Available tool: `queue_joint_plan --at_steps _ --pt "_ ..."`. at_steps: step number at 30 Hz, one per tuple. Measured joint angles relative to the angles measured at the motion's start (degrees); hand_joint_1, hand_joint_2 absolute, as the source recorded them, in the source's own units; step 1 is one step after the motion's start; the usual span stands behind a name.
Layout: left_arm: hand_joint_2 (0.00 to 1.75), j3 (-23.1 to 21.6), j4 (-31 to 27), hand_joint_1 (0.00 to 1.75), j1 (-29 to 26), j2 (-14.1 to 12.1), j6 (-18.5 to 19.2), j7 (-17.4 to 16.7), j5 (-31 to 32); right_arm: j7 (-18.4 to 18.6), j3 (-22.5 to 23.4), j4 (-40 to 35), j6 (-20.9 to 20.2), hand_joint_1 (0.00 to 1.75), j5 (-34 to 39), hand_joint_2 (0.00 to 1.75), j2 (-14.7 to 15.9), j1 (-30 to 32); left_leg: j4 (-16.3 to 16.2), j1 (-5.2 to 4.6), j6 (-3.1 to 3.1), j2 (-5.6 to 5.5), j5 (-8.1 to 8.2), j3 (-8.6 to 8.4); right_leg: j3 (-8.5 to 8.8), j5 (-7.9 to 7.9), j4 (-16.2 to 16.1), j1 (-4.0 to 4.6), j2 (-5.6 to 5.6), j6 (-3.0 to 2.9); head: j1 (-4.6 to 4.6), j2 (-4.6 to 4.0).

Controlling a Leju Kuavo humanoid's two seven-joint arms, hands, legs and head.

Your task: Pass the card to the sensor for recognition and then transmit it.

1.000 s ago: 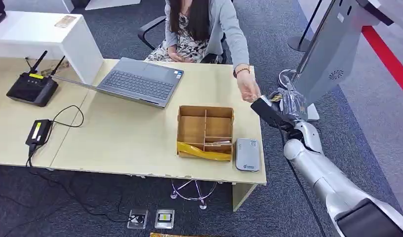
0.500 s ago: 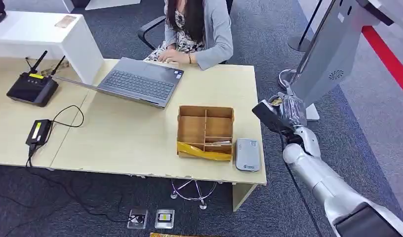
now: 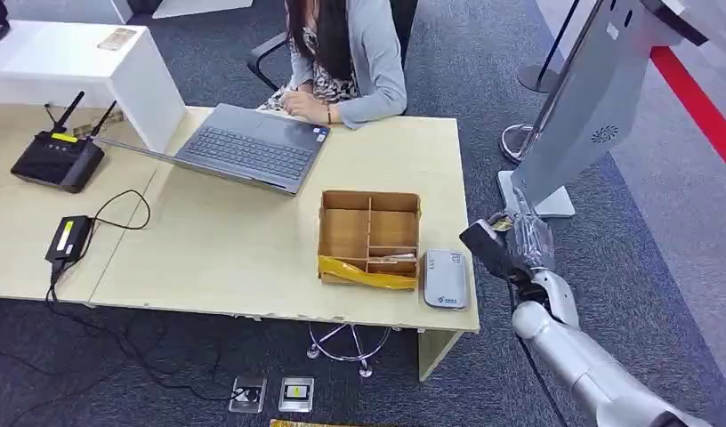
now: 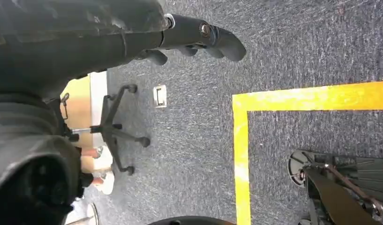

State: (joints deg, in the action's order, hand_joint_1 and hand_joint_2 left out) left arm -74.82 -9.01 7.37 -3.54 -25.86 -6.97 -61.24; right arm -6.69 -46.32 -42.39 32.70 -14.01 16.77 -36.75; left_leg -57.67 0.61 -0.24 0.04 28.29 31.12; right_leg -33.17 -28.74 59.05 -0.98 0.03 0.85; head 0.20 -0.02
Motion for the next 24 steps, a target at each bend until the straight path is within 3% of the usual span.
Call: queue_joint_plan --at_steps 12,24 --pt "0.00 -0.02 0.00 0.00 0.01 0.02 0.07 -1.66 -0.13 1.24 -2.80 -9.91 -0.11 1.75 -0.74 1.75 1.94 5.28 0.00 0.00 0.00 0.01 0.00 0.00 -0.01 0.00 0.00 0.00 0.02 0.00 -0.02 0.00" --pt "0.00 -0.02 0.00 0.00 0.03 0.02 0.15 -1.05 0.20 2.93 -5.59 -13.02 -1.40 1.75 -1.55 1.75 1.90 7.05 0.00 0.00 0.00 0.01 0.00 0.00 0.00 0.00 0.00 0.00 0.01 0.00 -0.02 0.00"
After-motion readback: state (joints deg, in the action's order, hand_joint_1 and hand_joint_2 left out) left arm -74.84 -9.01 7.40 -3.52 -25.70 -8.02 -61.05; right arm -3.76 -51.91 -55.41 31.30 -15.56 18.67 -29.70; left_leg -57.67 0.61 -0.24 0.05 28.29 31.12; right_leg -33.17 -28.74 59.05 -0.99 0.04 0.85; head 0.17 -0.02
